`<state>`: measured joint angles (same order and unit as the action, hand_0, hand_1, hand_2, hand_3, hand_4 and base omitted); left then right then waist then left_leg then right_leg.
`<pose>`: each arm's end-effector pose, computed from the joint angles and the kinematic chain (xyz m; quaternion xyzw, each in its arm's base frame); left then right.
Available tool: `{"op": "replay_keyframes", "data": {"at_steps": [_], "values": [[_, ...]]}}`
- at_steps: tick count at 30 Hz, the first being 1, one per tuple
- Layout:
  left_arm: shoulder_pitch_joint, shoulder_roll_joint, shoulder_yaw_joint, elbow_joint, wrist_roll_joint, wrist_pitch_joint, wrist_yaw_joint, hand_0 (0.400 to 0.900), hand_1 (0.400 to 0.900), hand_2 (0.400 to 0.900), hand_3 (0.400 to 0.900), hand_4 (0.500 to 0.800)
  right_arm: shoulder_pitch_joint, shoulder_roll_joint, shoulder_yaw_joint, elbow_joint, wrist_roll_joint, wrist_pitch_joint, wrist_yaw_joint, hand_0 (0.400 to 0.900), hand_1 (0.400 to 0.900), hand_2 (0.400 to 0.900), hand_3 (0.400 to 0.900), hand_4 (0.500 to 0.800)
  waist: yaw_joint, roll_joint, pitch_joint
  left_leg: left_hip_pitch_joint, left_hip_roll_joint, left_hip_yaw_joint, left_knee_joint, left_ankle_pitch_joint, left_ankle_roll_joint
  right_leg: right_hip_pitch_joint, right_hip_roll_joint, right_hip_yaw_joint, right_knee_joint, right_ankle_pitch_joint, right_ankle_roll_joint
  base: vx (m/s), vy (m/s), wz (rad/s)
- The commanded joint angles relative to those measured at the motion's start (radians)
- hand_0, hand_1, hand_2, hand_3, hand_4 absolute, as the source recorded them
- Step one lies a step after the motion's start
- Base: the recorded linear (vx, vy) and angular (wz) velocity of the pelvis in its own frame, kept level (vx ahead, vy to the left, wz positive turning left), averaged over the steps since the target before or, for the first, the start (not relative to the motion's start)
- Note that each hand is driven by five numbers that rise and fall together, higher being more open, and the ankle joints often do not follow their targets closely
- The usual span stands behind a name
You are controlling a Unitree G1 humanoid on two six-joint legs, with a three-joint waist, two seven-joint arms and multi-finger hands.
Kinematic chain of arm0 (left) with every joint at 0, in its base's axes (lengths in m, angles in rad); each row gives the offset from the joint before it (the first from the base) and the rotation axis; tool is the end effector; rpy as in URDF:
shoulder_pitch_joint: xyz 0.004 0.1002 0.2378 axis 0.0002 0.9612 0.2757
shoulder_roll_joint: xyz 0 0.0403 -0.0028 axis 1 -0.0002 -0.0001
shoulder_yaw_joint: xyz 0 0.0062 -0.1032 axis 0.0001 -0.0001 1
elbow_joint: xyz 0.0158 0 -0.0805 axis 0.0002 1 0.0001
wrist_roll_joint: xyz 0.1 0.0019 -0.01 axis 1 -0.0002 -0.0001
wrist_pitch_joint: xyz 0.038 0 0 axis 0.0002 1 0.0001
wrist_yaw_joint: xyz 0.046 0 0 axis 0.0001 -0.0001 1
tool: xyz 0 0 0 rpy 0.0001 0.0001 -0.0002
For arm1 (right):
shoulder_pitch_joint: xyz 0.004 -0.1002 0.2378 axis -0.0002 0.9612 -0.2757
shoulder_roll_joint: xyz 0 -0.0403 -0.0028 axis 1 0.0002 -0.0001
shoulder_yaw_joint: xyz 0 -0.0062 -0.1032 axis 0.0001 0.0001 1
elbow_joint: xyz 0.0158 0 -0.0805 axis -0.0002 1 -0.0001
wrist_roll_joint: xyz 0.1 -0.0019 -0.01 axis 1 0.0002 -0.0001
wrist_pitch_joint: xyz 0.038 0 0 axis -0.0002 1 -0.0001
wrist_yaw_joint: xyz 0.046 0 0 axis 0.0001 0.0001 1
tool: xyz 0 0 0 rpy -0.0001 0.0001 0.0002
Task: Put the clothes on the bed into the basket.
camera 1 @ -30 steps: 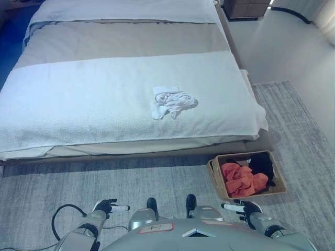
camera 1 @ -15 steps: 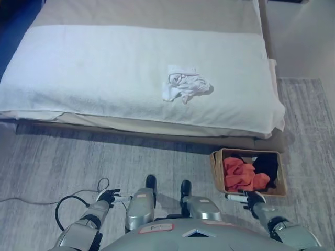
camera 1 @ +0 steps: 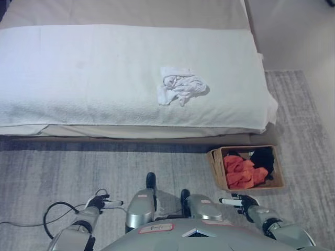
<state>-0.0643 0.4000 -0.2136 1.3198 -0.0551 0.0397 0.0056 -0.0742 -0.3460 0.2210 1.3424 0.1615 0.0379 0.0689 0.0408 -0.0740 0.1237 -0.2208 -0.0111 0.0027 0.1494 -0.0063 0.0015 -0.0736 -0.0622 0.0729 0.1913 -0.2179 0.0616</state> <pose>0.0774 0.2791 -0.0983 0.2034 0.6020 0.0609 0.7697 0.0772 -0.2611 -0.1054 -0.1215 0.6102 -0.0444 0.7816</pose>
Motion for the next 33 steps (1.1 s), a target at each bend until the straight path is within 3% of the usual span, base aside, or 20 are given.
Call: {"op": "replay_keyframes", "data": {"at_steps": [1, 3, 5, 8, 10, 13, 15, 19, 22, 24, 26, 30, 32, 33], "values": [[0.011, 0.050, -0.005, -0.016, -0.011, -0.012, 0.009, 0.900, 0.900, 0.900, 0.900, 0.800, 0.041, -0.066, 0.036, -0.028, -0.015, 0.003, -0.007, 0.900, 0.900, 0.900, 0.900, 0.800, -0.005, -0.007, -0.053, -0.133, -0.026, -0.052, -0.017, 0.094, -0.013, 0.150, 0.025, 0.005, 0.041, 0.088, 0.050, 0.27, 0.222, -0.05], [0.009, 0.056, -0.014, -0.027, -0.009, -0.013, 0.007, 0.900, 0.900, 0.900, 0.900, 0.800, 0.032, -0.066, 0.039, -0.041, -0.017, 0.001, -0.003, 0.900, 0.900, 0.900, 0.900, 0.800, -0.015, -0.012, -0.047, -0.096, -0.041, -0.050, -0.032, 0.069, 0.007, 0.083, 0.018, -0.002, 0.197, 0.218, 0.069, 0.24, 0.254, -0.02], [-0.001, 0.064, -0.018, -0.038, -0.020, -0.012, 0.007, 0.900, 0.900, 0.900, 0.900, 0.800, 0.014, -0.063, 0.046, -0.053, -0.017, 0.002, -0.003, 0.900, 0.900, 0.900, 0.900, 0.800, -0.029, -0.002, -0.017, -0.050, -0.048, -0.056, -0.047, 0.054, 0.025, 0.019, 0.025, -0.025, 0.346, 0.301, 0.075, 0.19, 0.254, 0.09], [-0.011, 0.059, -0.027, -0.038, -0.016, -0.009, 0.005, 0.900, 0.900, 0.900, 0.900, 0.800, 0.005, -0.061, 0.049, -0.058, -0.019, 0.002, -0.007, 0.900, 0.900, 0.900, 0.900, 0.800, -0.037, 0.015, 0.004, 0.005, -0.056, -0.071, -0.059, 0.032, 0.036, -0.036, 0.026, -0.077, 0.445, 0.288, 0.069, 0.25, 0.185, 0.36], [-0.015, 0.059, -0.026, -0.031, -0.016, -0.009, 0.004, 0.900, 0.900, 0.900, 0.900, 0.800, 0.007, -0.062, 0.044, -0.060, -0.009, 0.000, -0.008, 0.900, 0.900, 0.900, 0.900, 0.800, -0.044, 0.014, 0.007, 0.050, -0.069, -0.087, -0.088, 0.029, 0.032, -0.062, 0.046, -0.083, 0.366, 0.236, 0.053, 0.31, 0.099, 0.48], [-0.018, 0.058, -0.022, -0.012, -0.009, -0.009, 0.003, 0.900, 0.900, 0.900, 0.900, 0.800, -0.002, -0.067, 0.039, -0.055, -0.001, 0.001, -0.016, 0.900, 0.900, 0.900, 0.900, 0.800, -0.049, 0.029, 0.010, 0.108, -0.061, -0.111, -0.119, 0.010, 0.017, -0.095, 0.020, -0.117, 0.194, 0.154, 0.036, 0.27, 0.029, 0.42], [-0.021, 0.060, -0.020, -0.006, -0.005, -0.010, 0.001, 0.900, 0.900, 0.900, 0.900, 0.800, -0.010, -0.071, 0.041, -0.063, 0.002, 0.002, -0.020, 0.900, 0.900, 0.900, 0.900, 0.800, -0.055, 0.025, 0.015, 0.136, -0.066, -0.124, -0.130, -0.002, 0.012, -0.111, 0.012, -0.090, 0.060, 0.173, 0.046, 0.22, -0.026, 0.41], [-0.019, 0.066, 0.000, 0.009, -0.003, -0.010, 0.004, 0.900, 0.900, 0.900, 0.900, 0.800, -0.034, -0.096, 0.028, -0.100, 0.009, 0.002, -0.030, 0.900, 0.900, 0.900, 0.900, 0.800, -0.065, 0.019, 0.031, 0.187, -0.069, -0.144, -0.144, -0.031, 0.002, -0.169, -0.039, -0.038, -0.122, 0.305, 0.084, 0.21, -0.081, 0.31], [0.004, 0.071, 0.010, -0.014, -0.010, -0.016, -0.002, 0.900, 0.900, 0.900, 0.900, 0.800, -0.057, -0.148, 0.005, -0.133, 0.008, -0.001, -0.039, 0.900, 0.900, 0.900, 0.900, 0.800, -0.064, 0.010, 0.043, 0.236, -0.075, -0.170, -0.139, -0.070, -0.010, -0.190, -0.070, -0.052, -0.184, 0.381, 0.109, 0.28, -0.187, 0.48], [0.015, 0.070, 0.008, -0.014, -0.009, -0.017, -0.005, 0.900, 0.900, 0.900, 0.900, 0.800, -0.067, -0.165, -0.004, -0.139, 0.012, -0.002, -0.040, 0.900, 0.900, 0.900, 0.900, 0.800, -0.065, 0.009, 0.042, 0.248, -0.074, -0.180, -0.140, -0.080, -0.014, -0.187, -0.074, -0.060, -0.185, 0.385, 0.113, 0.20, -0.172, 0.42], [0.020, 0.061, 0.000, -0.010, -0.006, -0.020, -0.011, 0.900, 0.900, 0.900, 0.900, 0.800, -0.069, -0.190, -0.016, -0.158, 0.017, -0.010, -0.045, 0.900, 0.900, 0.900, 0.900, 0.800, -0.075, 0.011, 0.032, 0.263, -0.074, -0.196, -0.144, -0.095, -0.018, -0.169, -0.065, -0.030, -0.186, 0.384, 0.112, 0.28, -0.236, 0.51], [0.037, 0.038, -0.012, -0.013, -0.009, -0.024, -0.021, 0.900, 0.900, 0.900, 0.900, 0.800, -0.089, -0.255, -0.032, -0.201, 0.002, -0.023, -0.060, 0.900, 0.900, 0.900, 0.900, 0.800, -0.087, 0.044, -0.003, 0.291, -0.030, -0.215, -0.141, -0.111, -0.045, -0.136, -0.054, -0.063, -0.175, 0.343, 0.091, 0.22, -0.236, 0.40], [0.040, 0.021, -0.044, -0.047, 0.001, -0.032, -0.027, 0.900, 0.900, 0.900, 0.900, 0.800, -0.125, -0.369, -0.044, -0.317, -0.021, -0.037, -0.077, 0.900, 0.900, 0.900, 0.900, 0.800, -0.105, 0.071, 0.000, 0.256, 0.002, -0.187, -0.119, -0.102, -0.076, -0.128, -0.050, -0.106, -0.170, 0.313, 0.076, 0.12, -0.260, 0.69], [0.040, 0.021, -0.044, -0.047, 0.001, -0.032, -0.026, 0.900, 0.900, 0.900, 0.900, 0.800, -0.124, -0.369, -0.044, -0.317, -0.021, -0.036, -0.077, 0.900, 0.900, 0.900, 0.900, 0.800, -0.107, 0.069, -0.004, 0.251, -0.001, -0.189, -0.119, -0.099, -0.075, -0.132, -0.053, -0.107, -0.171, 0.314, 0.077, 0.03, -0.145, 0.50]]}}
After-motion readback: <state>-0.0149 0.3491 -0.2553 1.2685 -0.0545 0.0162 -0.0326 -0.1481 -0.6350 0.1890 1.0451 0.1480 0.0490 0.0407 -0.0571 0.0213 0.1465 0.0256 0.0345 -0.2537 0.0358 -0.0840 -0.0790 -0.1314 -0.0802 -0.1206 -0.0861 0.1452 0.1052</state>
